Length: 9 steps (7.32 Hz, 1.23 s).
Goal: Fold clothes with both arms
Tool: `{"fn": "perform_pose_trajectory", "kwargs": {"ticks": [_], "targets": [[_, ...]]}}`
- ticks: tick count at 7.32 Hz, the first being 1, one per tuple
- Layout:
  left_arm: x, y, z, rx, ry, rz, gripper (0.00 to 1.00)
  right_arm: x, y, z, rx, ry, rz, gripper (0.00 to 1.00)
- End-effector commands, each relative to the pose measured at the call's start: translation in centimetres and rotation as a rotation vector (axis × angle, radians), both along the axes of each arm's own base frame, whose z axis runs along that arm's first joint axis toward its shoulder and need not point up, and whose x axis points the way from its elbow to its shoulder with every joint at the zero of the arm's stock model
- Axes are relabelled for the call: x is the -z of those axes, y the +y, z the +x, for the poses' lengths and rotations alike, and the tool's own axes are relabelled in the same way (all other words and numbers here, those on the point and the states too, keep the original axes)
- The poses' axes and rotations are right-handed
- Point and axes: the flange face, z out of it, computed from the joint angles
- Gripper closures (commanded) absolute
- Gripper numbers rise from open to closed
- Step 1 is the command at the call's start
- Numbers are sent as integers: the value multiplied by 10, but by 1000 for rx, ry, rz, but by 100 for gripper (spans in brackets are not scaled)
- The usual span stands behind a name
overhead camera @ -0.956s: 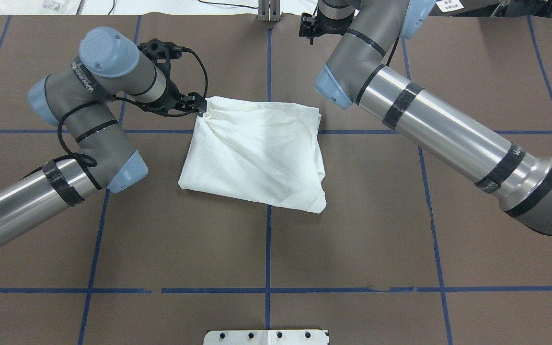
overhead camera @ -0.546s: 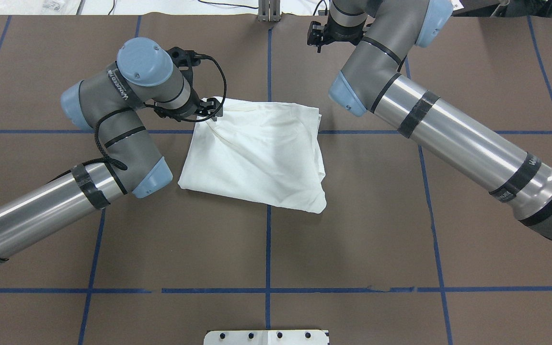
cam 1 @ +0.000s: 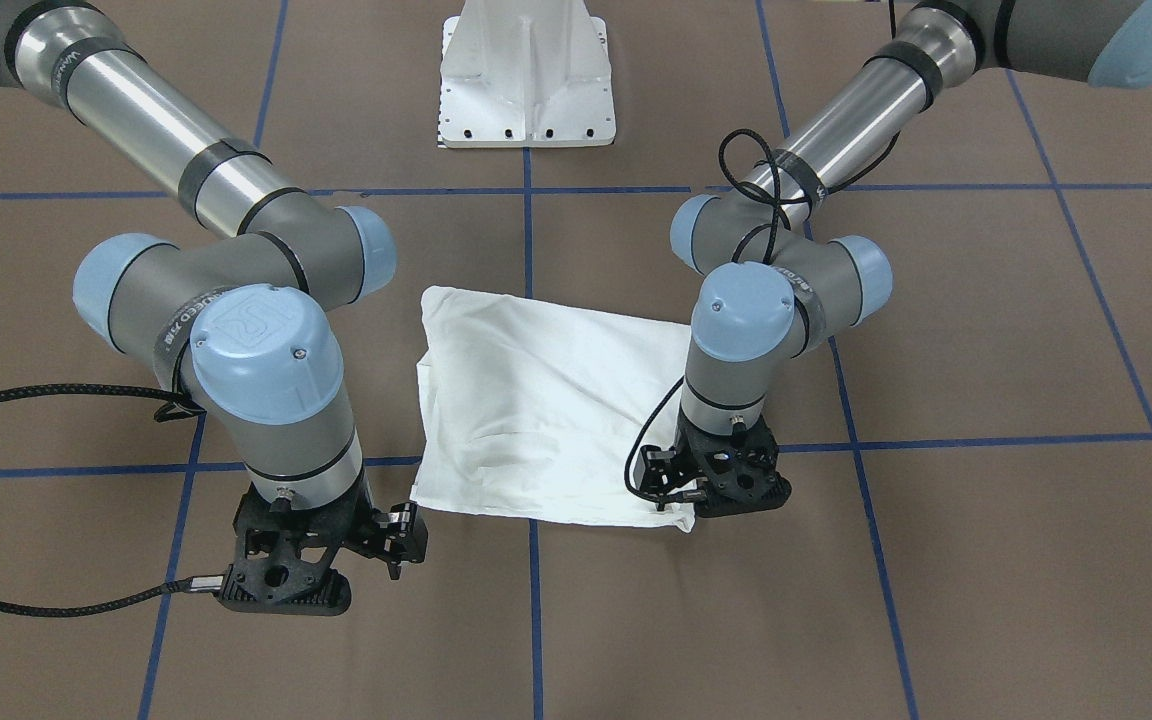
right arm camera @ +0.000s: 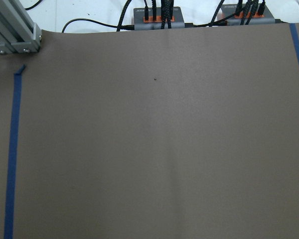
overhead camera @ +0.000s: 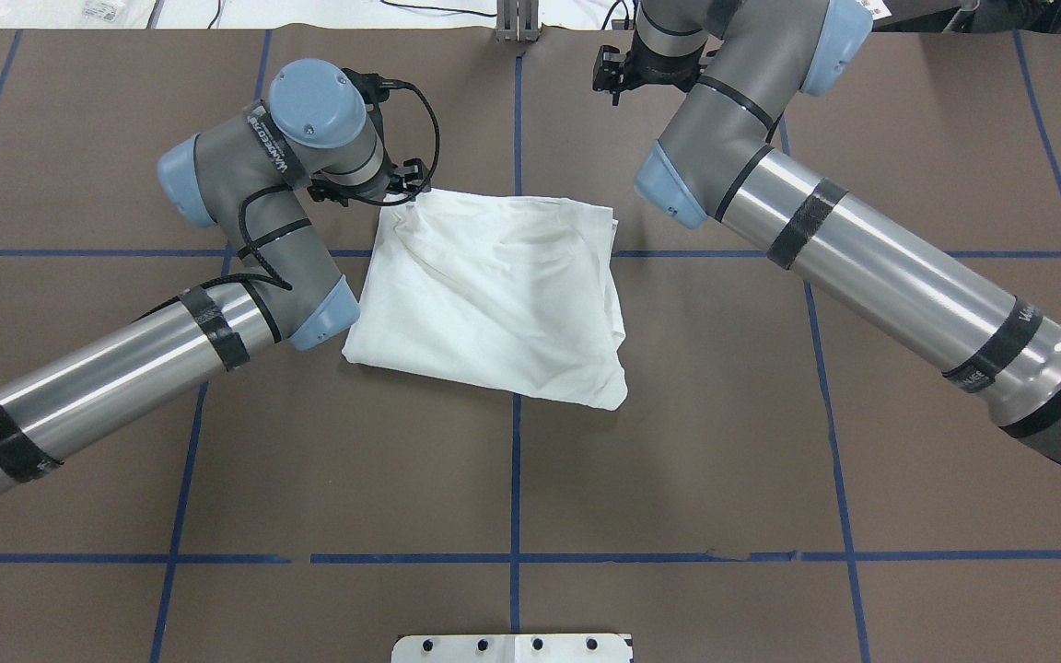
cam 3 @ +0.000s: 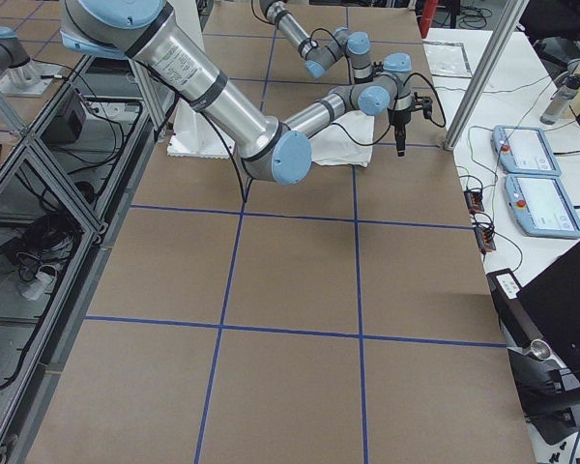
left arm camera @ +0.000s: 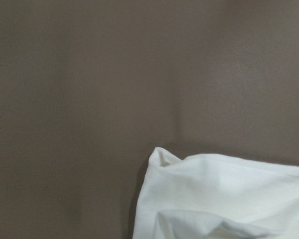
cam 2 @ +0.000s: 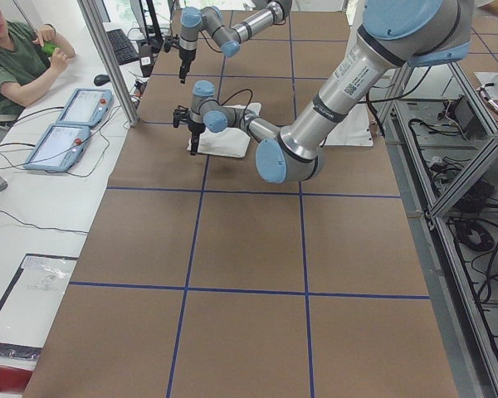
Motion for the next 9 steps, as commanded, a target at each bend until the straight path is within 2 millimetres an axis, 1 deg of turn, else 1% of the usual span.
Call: {"fn": "perform_pose_trajectory", "kwargs": {"ticks": [1,2,3,4,5,6,7,8,9], "targets": [[-20,-38,-25,37,-34,17,0,-8,2,-2,2,7,-6,0],[-18,-50,-42,35,-40,38,0,-8,6,-8,6,6,-7,0],[-3,-60,-63,-9,-29,75,0,-9,17,-25,13,2,-18,0],[10,-63,-98,-113,56,82,0,-4,32,-47,-9,-32,-45,0],[-4,-55,-137,-177,100,110,0,5,54,-78,-68,-64,-94,0],[-18,-49,-163,-200,94,144,0,23,76,-109,-143,-89,-133,1],[-26,-51,-171,-211,79,164,0,25,99,-137,-211,-90,-159,4],[-32,-50,-173,-224,69,176,0,23,116,-157,-263,-88,-180,9],[-35,-50,-174,-223,70,177,0,19,127,-167,-275,-85,-204,15]]}}
